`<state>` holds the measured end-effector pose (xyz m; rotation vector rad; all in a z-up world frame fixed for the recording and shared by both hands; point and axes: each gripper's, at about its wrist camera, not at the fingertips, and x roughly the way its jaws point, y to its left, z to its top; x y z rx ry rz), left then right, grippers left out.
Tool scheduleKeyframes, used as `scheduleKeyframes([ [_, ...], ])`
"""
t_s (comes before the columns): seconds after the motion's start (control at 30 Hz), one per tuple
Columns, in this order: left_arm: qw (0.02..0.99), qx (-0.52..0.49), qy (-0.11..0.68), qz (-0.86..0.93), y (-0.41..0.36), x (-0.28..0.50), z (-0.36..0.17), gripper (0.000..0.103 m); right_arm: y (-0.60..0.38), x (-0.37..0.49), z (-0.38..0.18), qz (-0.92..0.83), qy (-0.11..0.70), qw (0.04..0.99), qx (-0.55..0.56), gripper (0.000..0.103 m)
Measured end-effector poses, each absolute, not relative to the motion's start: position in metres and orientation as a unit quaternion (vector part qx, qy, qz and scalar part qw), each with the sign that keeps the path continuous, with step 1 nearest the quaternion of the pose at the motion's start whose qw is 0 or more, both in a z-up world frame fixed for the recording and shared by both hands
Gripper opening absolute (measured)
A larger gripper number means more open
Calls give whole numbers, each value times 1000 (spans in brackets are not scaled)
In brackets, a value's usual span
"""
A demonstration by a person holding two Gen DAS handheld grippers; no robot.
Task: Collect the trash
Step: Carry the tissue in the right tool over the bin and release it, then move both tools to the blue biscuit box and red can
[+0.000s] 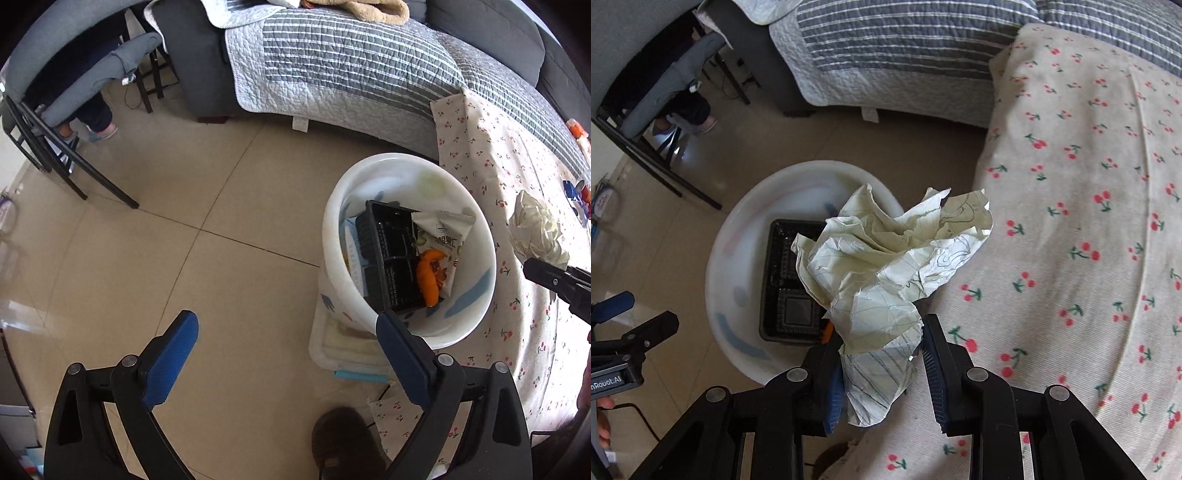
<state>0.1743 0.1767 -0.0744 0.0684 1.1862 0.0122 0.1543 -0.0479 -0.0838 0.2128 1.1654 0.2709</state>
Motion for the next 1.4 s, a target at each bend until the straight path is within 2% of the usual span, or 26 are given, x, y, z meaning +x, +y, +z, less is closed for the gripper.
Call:
scheduleKeyframes([
  [0.23,828,26,560,8,188,173,-75,99,-29,166,-92,140,540,825,84,37],
  [0.3,828,26,560,8,189,173,-75,99,-28,166,-89,159,523,832,92,54],
  [0.33,828,26,560,9,189,173,-75,99,-28,165,-87,161,516,836,95,76],
  [0.37,828,26,560,9,189,174,-75,99,-29,164,-84,154,509,842,95,88],
  [0.9,832,41,553,-8,163,174,-65,99,-87,139,-61,99,512,847,98,90],
  [1.4,837,70,539,-61,60,185,-48,99,-209,84,-42,7,509,856,84,97],
])
